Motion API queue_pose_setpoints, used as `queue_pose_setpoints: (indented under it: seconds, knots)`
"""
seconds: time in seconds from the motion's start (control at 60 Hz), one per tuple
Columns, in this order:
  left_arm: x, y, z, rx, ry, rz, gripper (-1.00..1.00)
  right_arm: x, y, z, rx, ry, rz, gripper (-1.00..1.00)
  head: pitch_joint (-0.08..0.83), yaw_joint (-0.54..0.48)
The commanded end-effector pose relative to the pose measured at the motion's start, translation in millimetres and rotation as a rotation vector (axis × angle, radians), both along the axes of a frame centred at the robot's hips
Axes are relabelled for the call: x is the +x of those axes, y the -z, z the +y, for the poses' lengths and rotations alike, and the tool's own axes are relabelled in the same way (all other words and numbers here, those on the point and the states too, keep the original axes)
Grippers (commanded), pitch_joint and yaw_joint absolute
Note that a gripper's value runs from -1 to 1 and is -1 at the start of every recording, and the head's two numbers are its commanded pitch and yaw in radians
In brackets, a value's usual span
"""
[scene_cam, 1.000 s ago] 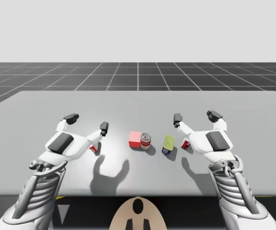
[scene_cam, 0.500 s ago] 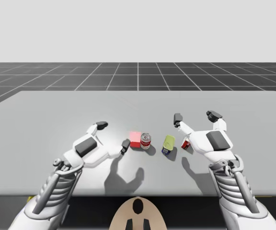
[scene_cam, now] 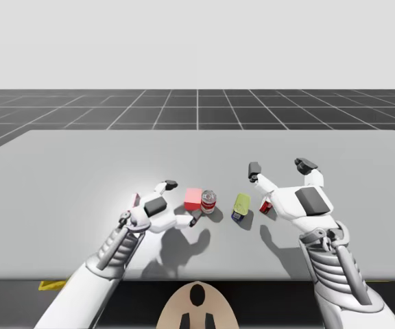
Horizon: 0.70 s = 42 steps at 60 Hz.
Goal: Find the red cube and pick it up.
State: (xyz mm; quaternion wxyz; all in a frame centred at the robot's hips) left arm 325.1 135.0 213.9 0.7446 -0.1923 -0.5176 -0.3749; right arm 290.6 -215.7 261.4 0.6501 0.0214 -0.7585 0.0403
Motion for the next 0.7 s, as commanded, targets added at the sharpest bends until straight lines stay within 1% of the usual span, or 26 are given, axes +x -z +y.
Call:
queue_pose_setpoints:
  seconds: [0.017, 0.233, 0.383, 0.583, 0.7]
  knots:
    - [15, 10, -11, 0.03, 0.04, 0.024, -1.0, -1, 0, 2, 0.013, -0.007, 0.002, -1.0, 0.665, 0.02]
    - [33, 20, -17, 0.042, 0.057, 0.053, -1.0, -1, 1, 2, 0.014, -0.009, 0.003, -1.0, 0.668, 0.01]
    - [43, 28, -22, 0.069, 0.073, 0.07, -1.0, -1, 1, 1, 0.015, -0.011, 0.004, -1.0, 0.67, 0.01]
    - [51, 34, -28, 0.097, 0.091, 0.087, -1.0, -1, 1, 1, 0.016, -0.013, 0.004, -1.0, 0.672, 0.0]
    - [55, 38, -31, 0.101, 0.094, 0.095, -1.0, -1, 1, 0, 0.016, -0.012, 0.005, -1.0, 0.673, 0.0]
